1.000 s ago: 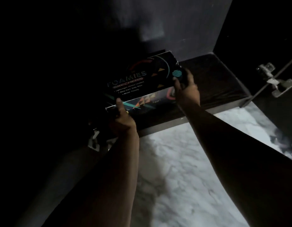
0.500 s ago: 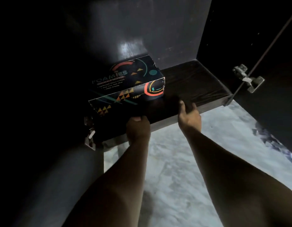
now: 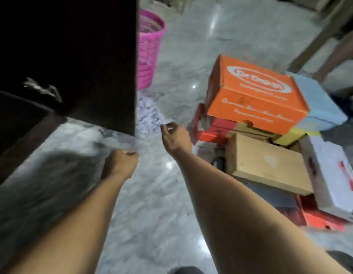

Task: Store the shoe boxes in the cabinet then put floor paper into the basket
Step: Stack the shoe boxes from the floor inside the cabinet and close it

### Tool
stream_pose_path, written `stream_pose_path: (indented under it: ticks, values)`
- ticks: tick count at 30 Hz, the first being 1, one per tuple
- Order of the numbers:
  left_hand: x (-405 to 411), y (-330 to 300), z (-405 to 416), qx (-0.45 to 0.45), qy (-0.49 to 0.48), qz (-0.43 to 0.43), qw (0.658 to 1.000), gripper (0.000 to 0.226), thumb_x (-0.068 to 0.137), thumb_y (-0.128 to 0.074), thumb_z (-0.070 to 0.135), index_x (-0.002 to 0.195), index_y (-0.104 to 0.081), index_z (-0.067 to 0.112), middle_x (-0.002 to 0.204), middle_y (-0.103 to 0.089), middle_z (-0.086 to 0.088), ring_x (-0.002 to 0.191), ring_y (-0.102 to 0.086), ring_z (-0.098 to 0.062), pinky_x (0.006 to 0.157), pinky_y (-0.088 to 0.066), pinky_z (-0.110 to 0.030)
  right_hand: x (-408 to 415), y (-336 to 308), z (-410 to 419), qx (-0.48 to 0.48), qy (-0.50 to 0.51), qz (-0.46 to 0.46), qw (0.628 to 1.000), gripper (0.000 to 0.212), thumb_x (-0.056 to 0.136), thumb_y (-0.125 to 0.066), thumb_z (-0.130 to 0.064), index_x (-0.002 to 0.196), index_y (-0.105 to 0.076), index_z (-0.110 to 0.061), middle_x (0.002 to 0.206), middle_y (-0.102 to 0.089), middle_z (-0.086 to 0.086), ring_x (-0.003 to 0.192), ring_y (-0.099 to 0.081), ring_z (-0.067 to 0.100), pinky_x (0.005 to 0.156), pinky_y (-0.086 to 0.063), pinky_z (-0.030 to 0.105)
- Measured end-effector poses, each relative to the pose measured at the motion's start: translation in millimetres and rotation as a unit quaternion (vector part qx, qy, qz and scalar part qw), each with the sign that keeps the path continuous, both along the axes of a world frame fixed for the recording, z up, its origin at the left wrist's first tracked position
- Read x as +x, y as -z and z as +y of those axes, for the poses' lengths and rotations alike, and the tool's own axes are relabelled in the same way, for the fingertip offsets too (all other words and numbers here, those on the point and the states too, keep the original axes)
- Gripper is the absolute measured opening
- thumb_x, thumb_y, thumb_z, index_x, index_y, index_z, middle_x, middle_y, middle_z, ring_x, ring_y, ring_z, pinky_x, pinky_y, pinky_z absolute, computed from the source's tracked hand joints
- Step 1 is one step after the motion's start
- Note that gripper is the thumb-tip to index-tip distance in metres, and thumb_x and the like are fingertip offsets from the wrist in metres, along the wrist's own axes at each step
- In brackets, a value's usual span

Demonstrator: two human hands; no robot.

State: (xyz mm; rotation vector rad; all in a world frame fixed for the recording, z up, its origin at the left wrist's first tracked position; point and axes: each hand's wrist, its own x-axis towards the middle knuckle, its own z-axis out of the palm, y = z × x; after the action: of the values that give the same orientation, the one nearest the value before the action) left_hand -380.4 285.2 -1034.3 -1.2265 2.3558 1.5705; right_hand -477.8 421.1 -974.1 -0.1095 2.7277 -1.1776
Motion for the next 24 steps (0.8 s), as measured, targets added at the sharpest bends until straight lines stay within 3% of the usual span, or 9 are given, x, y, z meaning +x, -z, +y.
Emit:
stream_pose_path:
  ticks: [4, 6, 8, 11, 14, 18, 21, 24]
  values:
    - [-59, -39, 103, -0.009, 0.113, 0.019, 0.993, 0.041, 0.060, -0.053, 0.053, 0.083, -0.073, 0.025, 0.084, -0.075, -0.011, 0.083, -0.073, -0.036, 0.074, -0.064, -0.049, -27, -40, 121, 0.026, 0.091, 0.050, 0.994, 0.036, 0.100, -0.054, -0.041, 0.115, -0.072, -0.015, 0.111, -0.077, 0.011, 0.106, -0.070, 0.030, 0.085, -0.052, 0.033]
    - [-77, -56, 154, -0.021, 0.168, 0.039, 0.985, 0.039, 0.067, -0.053, 0.058, 0.078, -0.071, 0.024, 0.088, -0.076, -0.010, 0.085, -0.073, -0.034, 0.077, -0.063, -0.044, -35, -50, 182, 0.041, 0.145, 0.052, 0.987, 0.034, 0.103, -0.053, -0.038, 0.117, -0.071, -0.013, 0.111, -0.076, 0.009, 0.101, -0.070, 0.029, 0.081, -0.050, 0.030]
    - [-88, -67, 198, -0.038, 0.220, 0.047, 0.974, 0.042, 0.077, -0.052, 0.062, 0.093, -0.072, 0.028, 0.101, -0.075, -0.003, 0.093, -0.069, -0.030, 0.082, -0.058, -0.037, -40, -52, 239, 0.045, 0.199, 0.054, 0.977, 0.035, 0.100, -0.052, -0.040, 0.114, -0.071, -0.014, 0.107, -0.076, 0.006, 0.097, -0.070, 0.027, 0.080, -0.051, 0.029]
    - [-100, -64, 250, -0.045, 0.253, 0.044, 0.966, 0.053, 0.090, -0.052, 0.062, 0.131, -0.059, 0.028, 0.125, -0.065, 0.003, 0.109, -0.063, -0.026, 0.088, -0.052, -0.036, -38, -48, 307, 0.068, 0.270, 0.029, 0.960, 0.042, 0.092, -0.049, -0.045, 0.120, -0.068, -0.019, 0.111, -0.073, 0.008, 0.108, -0.067, 0.032, 0.092, -0.054, 0.038]
    - [-108, -54, 284, -0.012, 0.265, 0.052, 0.963, 0.053, 0.098, -0.054, 0.048, 0.142, -0.049, 0.018, 0.131, -0.059, 0.006, 0.112, -0.058, -0.024, 0.086, -0.043, -0.029, -30, -30, 359, 0.104, 0.308, -0.045, 0.944, 0.059, 0.089, -0.051, -0.049, 0.137, -0.057, -0.016, 0.134, -0.062, 0.017, 0.125, -0.057, 0.038, 0.105, -0.045, 0.043]
    - [-105, -32, 302, 0.031, 0.285, 0.030, 0.957, 0.057, 0.101, -0.055, 0.029, 0.152, -0.036, 0.013, 0.146, -0.053, -0.008, 0.131, -0.052, -0.029, 0.093, -0.039, -0.027, -19, -2, 381, 0.126, 0.325, -0.082, 0.933, 0.060, 0.094, -0.059, -0.047, 0.145, -0.050, -0.017, 0.145, -0.047, 0.023, 0.135, -0.044, 0.044, 0.111, -0.039, 0.049]
    - [-101, -18, 304, 0.053, 0.278, 0.027, 0.959, 0.050, 0.103, -0.052, 0.027, 0.150, -0.040, 0.013, 0.145, -0.054, -0.009, 0.131, -0.052, -0.029, 0.091, -0.036, -0.024, -15, 10, 375, 0.147, 0.350, -0.086, 0.921, 0.063, 0.091, -0.061, -0.048, 0.145, -0.045, -0.019, 0.145, -0.039, 0.021, 0.136, -0.036, 0.043, 0.107, -0.039, 0.054]
    - [-102, -13, 301, 0.064, 0.283, 0.040, 0.956, 0.052, 0.102, -0.054, 0.028, 0.151, -0.039, 0.018, 0.144, -0.054, -0.004, 0.131, -0.052, -0.027, 0.091, -0.035, -0.024, -15, 10, 376, 0.126, 0.373, -0.134, 0.909, 0.080, 0.085, -0.066, -0.055, 0.147, -0.036, -0.016, 0.149, -0.033, 0.021, 0.139, -0.033, 0.045, 0.109, -0.037, 0.057]
